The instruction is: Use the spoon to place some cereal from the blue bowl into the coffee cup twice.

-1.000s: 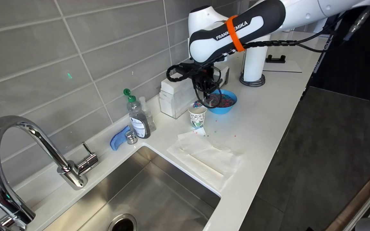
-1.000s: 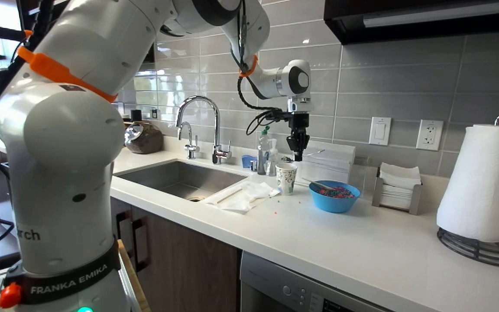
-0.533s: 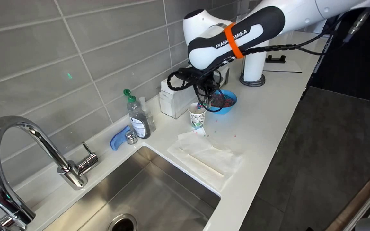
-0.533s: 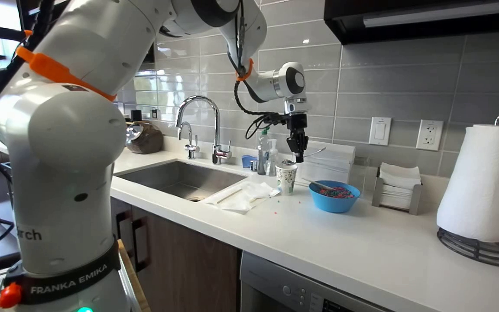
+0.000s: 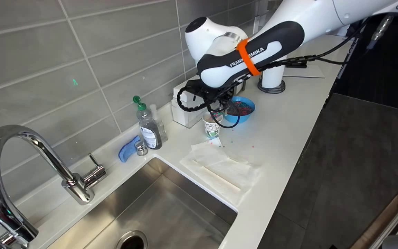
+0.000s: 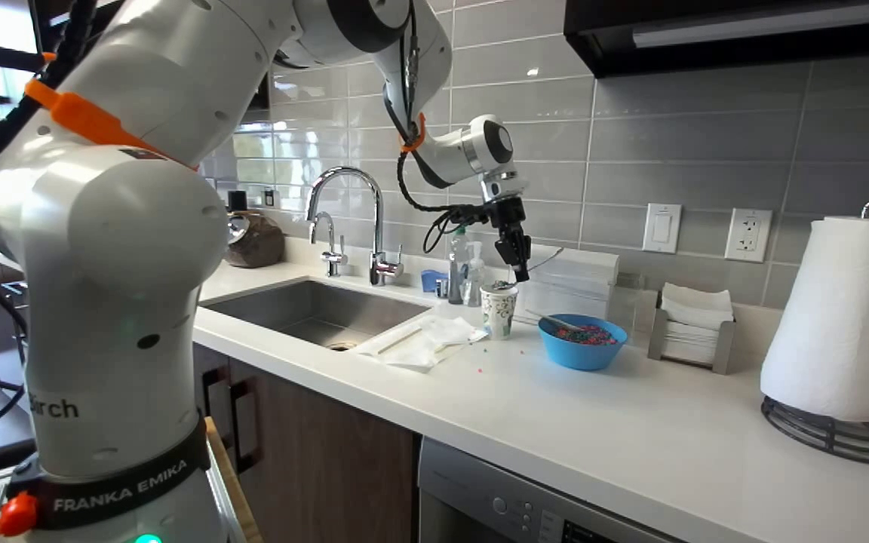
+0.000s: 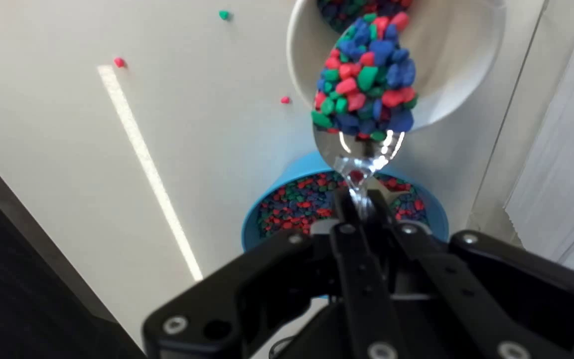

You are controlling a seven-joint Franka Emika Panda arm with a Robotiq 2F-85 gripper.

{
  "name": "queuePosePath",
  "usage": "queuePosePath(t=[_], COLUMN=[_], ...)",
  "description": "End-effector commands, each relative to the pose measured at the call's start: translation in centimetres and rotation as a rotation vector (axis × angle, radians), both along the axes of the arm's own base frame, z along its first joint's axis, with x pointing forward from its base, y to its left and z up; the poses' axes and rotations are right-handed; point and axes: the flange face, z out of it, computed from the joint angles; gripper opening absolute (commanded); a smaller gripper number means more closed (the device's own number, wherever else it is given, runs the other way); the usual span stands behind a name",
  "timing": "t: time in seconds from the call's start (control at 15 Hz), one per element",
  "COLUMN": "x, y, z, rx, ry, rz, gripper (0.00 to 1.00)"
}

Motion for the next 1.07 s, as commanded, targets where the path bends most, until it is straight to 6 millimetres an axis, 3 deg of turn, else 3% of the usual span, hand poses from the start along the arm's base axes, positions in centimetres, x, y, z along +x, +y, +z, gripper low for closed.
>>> queuePosePath(t=[0.0, 1.0], x=[-0.6, -2.3], y=[1.0, 4.6], z=[-0.2, -0.7], rx=[-0.081, -0.295], ry=[-0.025, -0.129], rz=[-0.002, 0.063], gripper=[0.02, 0.02])
